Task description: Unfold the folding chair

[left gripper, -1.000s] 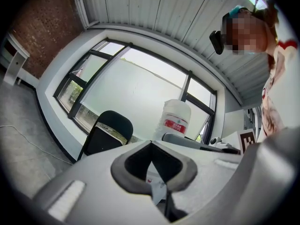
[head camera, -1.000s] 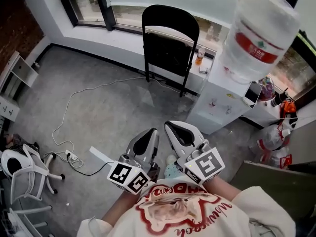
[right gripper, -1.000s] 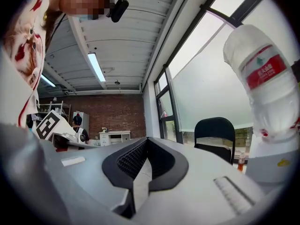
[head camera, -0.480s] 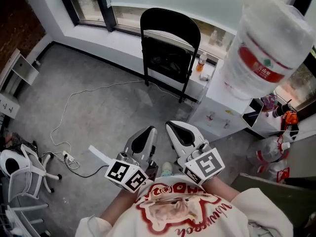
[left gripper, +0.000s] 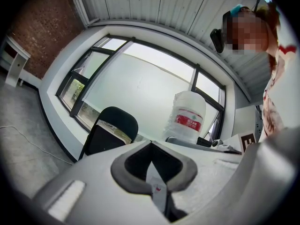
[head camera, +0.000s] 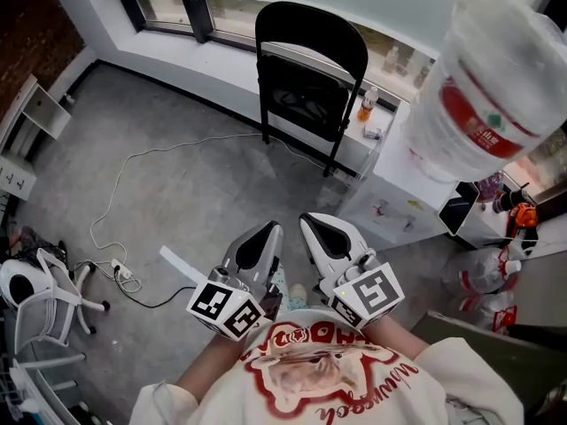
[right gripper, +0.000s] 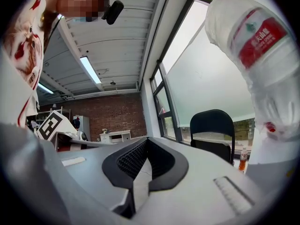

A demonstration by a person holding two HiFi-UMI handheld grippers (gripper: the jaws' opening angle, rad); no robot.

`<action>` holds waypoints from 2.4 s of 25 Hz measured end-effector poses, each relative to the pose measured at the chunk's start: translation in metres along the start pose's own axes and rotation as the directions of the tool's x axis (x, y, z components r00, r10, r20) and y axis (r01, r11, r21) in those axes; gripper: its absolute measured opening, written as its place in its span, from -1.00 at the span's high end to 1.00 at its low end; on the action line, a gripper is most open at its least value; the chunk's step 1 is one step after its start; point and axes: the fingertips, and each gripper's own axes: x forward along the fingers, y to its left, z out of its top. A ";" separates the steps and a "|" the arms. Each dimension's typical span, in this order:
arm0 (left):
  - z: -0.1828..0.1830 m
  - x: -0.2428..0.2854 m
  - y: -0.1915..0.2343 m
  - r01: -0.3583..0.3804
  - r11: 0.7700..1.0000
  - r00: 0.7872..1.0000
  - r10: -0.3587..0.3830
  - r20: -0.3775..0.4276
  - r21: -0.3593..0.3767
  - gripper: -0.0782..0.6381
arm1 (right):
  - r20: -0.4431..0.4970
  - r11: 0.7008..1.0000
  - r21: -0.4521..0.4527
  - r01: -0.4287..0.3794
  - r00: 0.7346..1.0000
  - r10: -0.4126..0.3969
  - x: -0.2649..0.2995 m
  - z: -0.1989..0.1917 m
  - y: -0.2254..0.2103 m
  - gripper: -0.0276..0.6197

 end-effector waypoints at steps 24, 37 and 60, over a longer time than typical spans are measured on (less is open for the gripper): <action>0.057 0.154 0.108 0.151 0.988 0.987 -0.152 -0.052 -0.020 0.78 | 0.004 0.988 -0.011 0.151 0.989 -0.151 0.137 0.021 -0.121 0.84; 0.083 0.236 0.180 0.222 0.973 0.966 -0.229 -0.119 -0.071 0.78 | -0.022 0.960 0.003 0.280 0.960 -0.280 0.222 0.023 -0.192 0.84; 0.040 0.358 0.225 0.034 0.979 0.979 -0.073 -0.188 -0.202 0.78 | -0.066 0.830 0.060 0.555 0.832 -0.551 0.200 -0.013 -0.342 0.84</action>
